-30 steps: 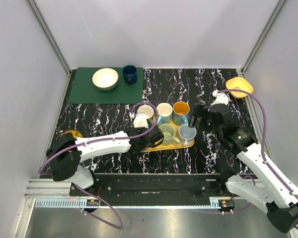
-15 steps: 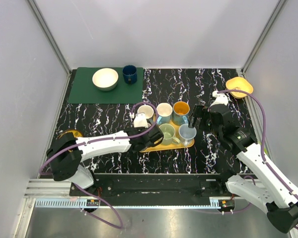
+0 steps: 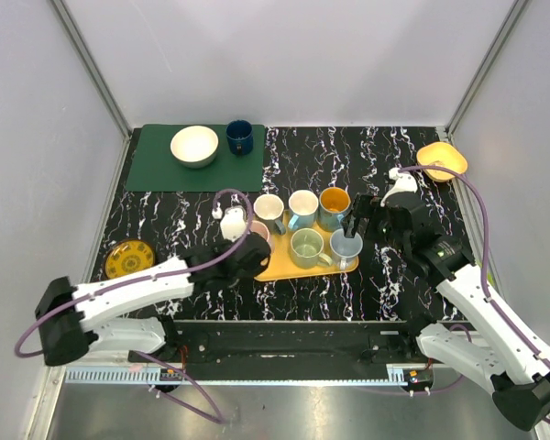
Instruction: Turn the mug right side up
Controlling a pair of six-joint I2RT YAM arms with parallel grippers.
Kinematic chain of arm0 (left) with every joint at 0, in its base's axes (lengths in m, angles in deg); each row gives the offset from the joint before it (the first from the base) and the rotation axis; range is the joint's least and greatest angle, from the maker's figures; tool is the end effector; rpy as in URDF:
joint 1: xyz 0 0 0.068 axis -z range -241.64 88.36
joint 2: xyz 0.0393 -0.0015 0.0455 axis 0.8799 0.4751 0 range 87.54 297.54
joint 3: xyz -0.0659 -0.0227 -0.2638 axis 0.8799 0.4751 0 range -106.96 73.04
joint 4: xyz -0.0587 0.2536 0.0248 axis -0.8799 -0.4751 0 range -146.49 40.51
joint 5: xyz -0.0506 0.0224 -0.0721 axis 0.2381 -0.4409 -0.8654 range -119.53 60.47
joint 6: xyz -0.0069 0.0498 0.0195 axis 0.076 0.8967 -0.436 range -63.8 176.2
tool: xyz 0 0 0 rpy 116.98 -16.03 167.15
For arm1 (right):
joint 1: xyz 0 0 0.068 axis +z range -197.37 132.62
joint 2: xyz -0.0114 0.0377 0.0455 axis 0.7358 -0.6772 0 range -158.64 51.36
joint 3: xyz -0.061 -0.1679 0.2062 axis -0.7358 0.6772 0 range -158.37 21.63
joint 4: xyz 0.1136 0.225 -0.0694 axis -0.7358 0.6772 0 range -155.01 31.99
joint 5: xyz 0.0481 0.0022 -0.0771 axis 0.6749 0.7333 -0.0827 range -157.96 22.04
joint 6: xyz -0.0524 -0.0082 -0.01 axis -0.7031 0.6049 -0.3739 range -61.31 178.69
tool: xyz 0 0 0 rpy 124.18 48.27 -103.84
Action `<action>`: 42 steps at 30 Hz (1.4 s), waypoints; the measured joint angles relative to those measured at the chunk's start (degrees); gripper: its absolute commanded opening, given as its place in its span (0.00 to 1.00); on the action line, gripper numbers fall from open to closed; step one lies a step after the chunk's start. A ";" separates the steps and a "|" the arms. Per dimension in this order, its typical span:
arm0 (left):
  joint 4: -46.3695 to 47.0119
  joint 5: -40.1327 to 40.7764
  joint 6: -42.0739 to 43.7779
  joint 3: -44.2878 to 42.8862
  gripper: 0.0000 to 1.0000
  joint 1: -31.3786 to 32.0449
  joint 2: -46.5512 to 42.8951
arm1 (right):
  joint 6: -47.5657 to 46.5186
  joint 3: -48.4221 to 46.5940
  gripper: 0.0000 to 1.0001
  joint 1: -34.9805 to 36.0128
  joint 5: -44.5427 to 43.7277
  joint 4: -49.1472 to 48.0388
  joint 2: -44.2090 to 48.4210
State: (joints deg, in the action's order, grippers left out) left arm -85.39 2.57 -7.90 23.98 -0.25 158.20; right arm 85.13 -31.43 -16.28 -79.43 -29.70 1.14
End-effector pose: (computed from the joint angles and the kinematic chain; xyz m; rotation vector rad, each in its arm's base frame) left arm 0.1309 -0.2002 0.2405 -0.2559 2.3739 -0.3030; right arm 0.1618 0.0892 0.3299 0.0311 2.1483 0.3777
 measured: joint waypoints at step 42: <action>66.03 -33.42 -0.39 12.96 0.00 -9.90 -22.12 | 33.40 5.38 0.67 0.28 54.38 -56.98 -7.69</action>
State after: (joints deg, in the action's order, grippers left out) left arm -19.36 -30.85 -8.29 36.95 -10.15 136.08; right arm 118.52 -26.06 -16.00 -25.05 -86.68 -6.55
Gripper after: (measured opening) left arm 0.194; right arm 0.721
